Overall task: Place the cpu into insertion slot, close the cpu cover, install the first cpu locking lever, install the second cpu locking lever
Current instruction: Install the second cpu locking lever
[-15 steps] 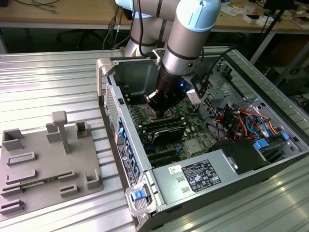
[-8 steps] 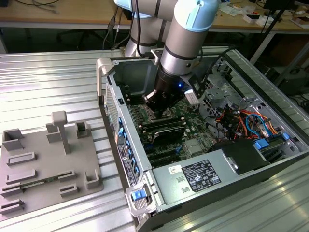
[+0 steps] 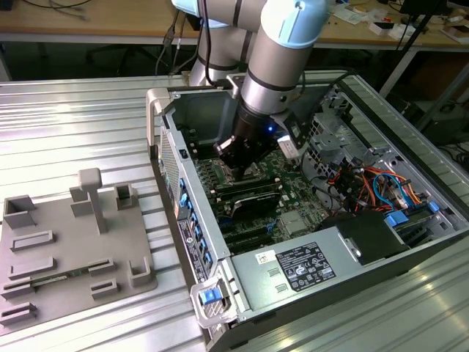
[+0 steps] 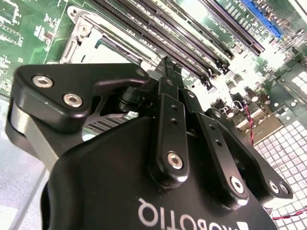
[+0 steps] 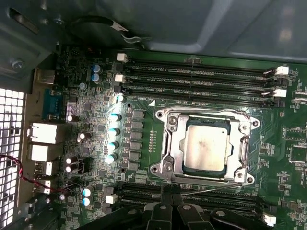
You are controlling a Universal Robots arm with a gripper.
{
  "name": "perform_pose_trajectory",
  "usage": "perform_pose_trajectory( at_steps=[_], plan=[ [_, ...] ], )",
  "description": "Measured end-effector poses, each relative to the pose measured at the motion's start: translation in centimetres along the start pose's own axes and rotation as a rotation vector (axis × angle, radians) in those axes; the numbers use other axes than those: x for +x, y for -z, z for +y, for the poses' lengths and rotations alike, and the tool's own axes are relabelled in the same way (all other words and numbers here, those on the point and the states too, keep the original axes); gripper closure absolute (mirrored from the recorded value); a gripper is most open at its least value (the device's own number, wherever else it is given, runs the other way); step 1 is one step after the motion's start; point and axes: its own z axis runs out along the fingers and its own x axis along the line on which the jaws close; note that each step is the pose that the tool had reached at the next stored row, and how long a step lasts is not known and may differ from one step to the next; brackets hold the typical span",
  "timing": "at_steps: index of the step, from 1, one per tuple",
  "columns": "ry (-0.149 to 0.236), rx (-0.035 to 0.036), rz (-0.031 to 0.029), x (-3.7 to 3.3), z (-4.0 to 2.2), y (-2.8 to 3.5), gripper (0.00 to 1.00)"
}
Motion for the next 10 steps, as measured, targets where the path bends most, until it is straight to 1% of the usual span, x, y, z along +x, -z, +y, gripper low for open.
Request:
perform_pose_trajectory(
  at_steps=[3, 5, 8, 10],
  plan=[
    [0.0, -0.0001, 0.003, 0.12, 0.05, -0.07, 0.89],
    [0.0, -0.0007, 0.0094, 0.16, 0.07, -0.29, 0.89],
    [0.0, -0.0014, 0.0163, 0.17, 0.07, -0.45, 0.89],
    [0.0, -0.0013, 0.0183, 0.19, 0.07, -0.47, 0.89]
  ],
)
